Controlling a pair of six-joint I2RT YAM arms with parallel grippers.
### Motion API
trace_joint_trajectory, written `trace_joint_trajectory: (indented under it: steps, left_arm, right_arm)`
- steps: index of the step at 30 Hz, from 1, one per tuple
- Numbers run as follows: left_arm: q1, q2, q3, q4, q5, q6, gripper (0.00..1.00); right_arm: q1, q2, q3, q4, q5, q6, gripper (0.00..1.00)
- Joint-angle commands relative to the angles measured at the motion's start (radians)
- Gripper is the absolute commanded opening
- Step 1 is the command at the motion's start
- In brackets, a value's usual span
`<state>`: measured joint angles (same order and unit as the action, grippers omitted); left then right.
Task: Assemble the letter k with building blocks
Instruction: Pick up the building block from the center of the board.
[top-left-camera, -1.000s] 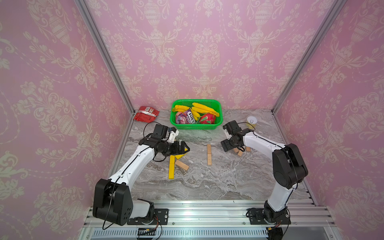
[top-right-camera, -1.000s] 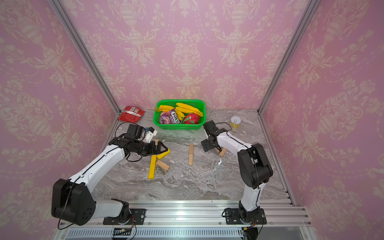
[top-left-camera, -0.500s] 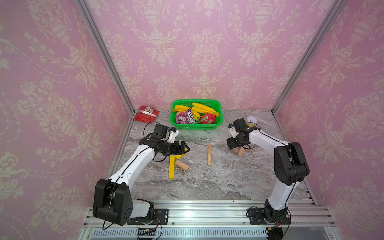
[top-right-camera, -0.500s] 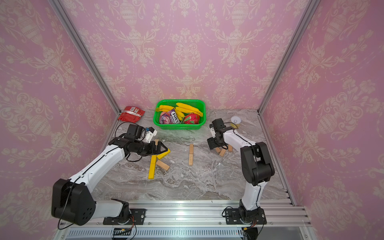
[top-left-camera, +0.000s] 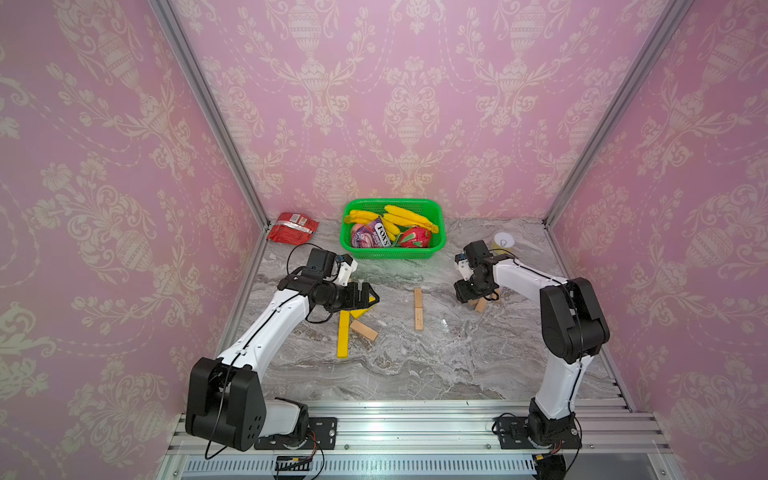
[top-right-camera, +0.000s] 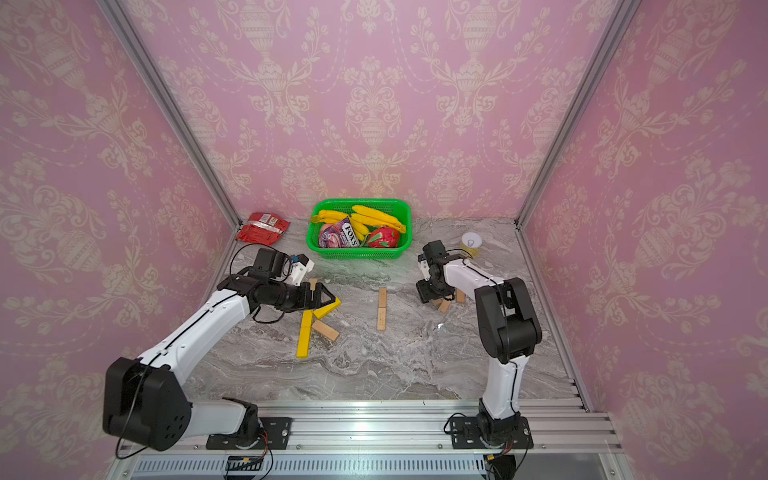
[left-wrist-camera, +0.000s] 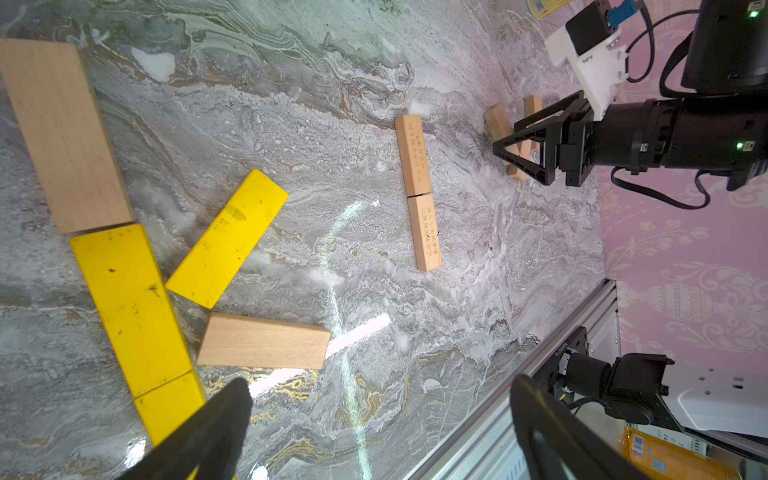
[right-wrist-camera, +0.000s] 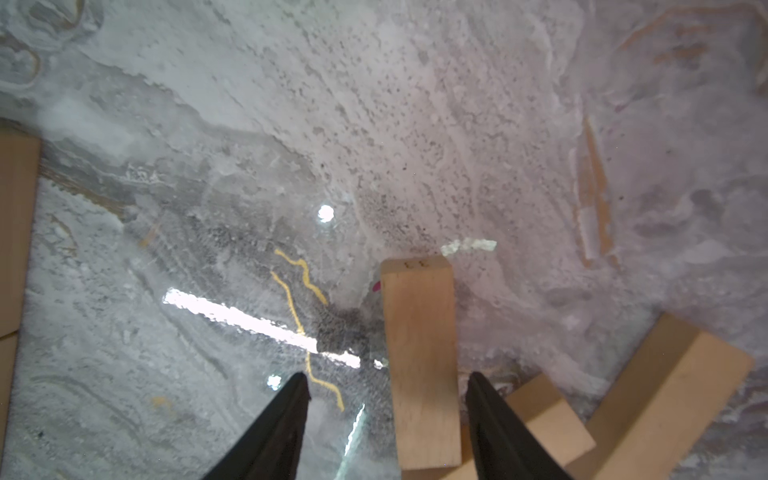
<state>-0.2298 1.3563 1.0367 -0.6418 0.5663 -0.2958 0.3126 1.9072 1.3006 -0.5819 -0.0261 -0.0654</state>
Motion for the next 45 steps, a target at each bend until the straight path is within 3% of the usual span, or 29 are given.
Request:
trace_joint_trajectory:
  steps: [1, 8, 30, 38, 45]
  left_arm:
    - [0.010, -0.007, 0.003, -0.015, -0.023, 0.033, 0.99]
    - [0.010, -0.006, 0.005, -0.016, -0.029, 0.033, 0.99]
    - [0.012, 0.010, 0.007, -0.024, -0.021, 0.035, 0.99]
    - [0.012, -0.007, 0.010, -0.030, -0.011, 0.027, 0.99]
    - [0.010, -0.027, 0.000, -0.030, -0.008, 0.030, 0.99]
  right_arm:
    - [-0.008, 0.028, 0.026, -0.034, 0.009, -0.004, 0.61]
    - [-0.019, 0.059, 0.037, -0.037, 0.009, -0.002, 0.58]
    - [-0.020, 0.063, -0.013, -0.007, -0.050, 0.026, 0.31]
    - [-0.011, -0.005, -0.041, -0.010, -0.042, 0.114, 0.19]
    - [0.045, -0.129, -0.093, 0.001, -0.013, 0.211, 0.18]
